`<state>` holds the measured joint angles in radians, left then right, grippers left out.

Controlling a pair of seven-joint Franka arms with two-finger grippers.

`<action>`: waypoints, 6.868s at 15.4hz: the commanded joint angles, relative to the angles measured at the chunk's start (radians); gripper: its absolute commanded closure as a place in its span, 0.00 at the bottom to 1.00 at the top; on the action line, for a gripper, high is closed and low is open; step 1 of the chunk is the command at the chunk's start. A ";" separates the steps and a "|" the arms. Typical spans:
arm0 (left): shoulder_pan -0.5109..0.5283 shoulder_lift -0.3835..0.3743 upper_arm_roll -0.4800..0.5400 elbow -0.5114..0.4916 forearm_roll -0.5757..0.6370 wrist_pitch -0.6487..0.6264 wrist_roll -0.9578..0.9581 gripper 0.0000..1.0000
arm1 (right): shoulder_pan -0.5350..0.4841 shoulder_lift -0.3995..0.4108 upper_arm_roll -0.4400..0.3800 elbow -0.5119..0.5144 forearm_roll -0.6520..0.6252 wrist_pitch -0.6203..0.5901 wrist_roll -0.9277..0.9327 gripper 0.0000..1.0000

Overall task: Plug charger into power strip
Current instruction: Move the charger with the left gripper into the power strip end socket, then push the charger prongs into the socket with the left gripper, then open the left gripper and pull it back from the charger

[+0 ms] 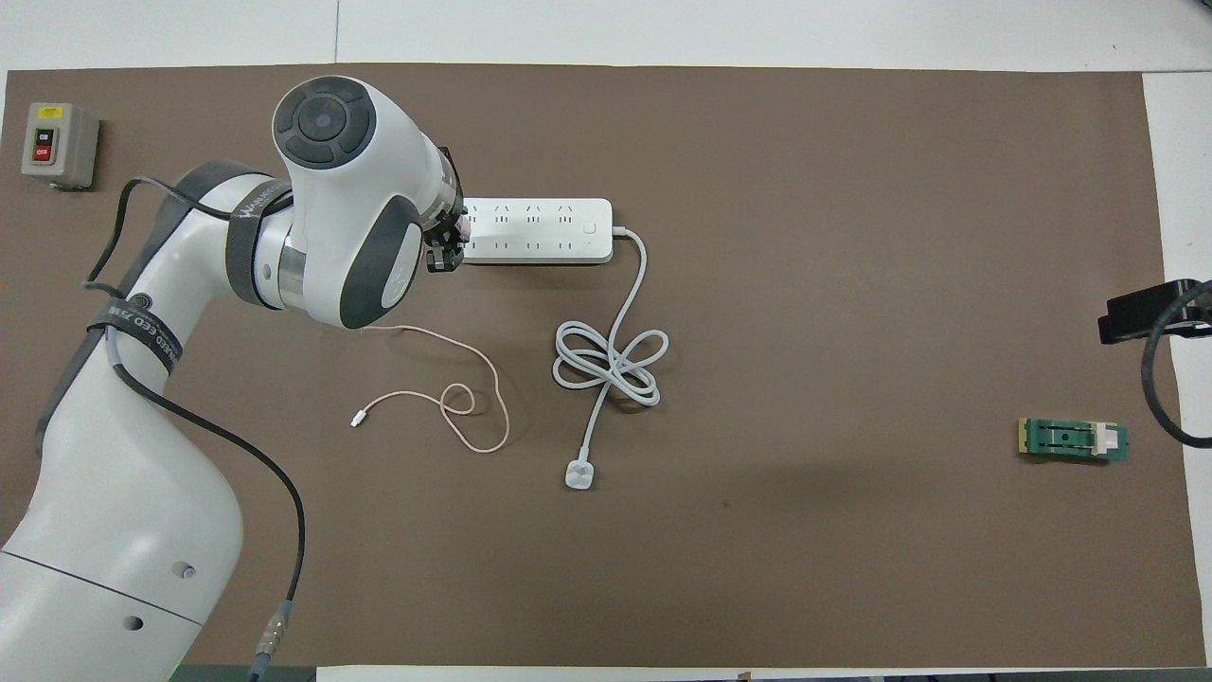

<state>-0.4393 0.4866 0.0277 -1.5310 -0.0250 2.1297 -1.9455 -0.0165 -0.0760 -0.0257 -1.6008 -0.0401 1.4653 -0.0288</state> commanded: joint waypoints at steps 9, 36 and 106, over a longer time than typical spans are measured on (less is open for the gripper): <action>-0.012 0.035 0.006 -0.017 0.007 0.045 0.011 1.00 | -0.011 -0.008 0.009 -0.007 0.002 0.010 -0.019 0.00; -0.029 0.046 0.006 -0.038 0.030 0.036 0.022 1.00 | -0.014 -0.008 0.007 -0.004 0.002 0.012 -0.023 0.00; 0.106 -0.285 -0.002 0.026 -0.130 -0.346 0.247 0.00 | -0.008 -0.010 0.009 -0.004 0.003 0.010 -0.020 0.00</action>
<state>-0.3426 0.2493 0.0212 -1.4662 -0.1397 1.8150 -1.7959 -0.0162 -0.0760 -0.0243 -1.5995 -0.0401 1.4654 -0.0288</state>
